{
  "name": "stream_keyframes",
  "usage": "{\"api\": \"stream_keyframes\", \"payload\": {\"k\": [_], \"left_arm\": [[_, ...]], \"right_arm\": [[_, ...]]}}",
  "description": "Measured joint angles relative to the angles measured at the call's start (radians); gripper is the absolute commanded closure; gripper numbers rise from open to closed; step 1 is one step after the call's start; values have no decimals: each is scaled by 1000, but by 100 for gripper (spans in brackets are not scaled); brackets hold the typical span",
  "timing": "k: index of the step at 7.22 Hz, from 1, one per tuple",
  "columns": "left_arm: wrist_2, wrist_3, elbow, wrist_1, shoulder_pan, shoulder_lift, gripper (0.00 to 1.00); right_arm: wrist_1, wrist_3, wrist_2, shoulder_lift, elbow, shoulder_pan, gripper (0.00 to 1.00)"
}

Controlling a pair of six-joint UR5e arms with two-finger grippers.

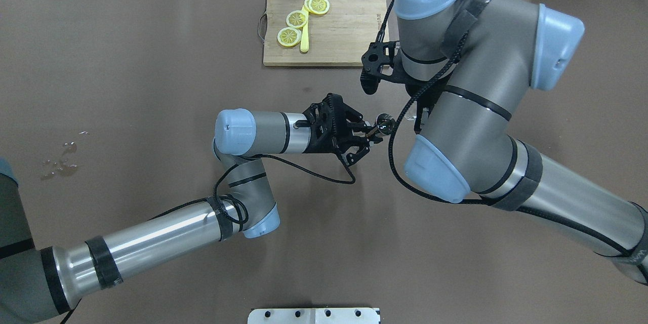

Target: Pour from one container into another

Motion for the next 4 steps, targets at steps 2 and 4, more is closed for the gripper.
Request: {"api": "stream_keyframes", "payload": {"k": [2, 4], "left_arm": [[0, 0, -1, -8, 0, 0, 100], [0, 0, -3, -17, -1, 0, 100]], "right_arm": [[85, 62, 31, -63, 27, 59, 100], [104, 145, 50, -116, 50, 130, 100]]}}
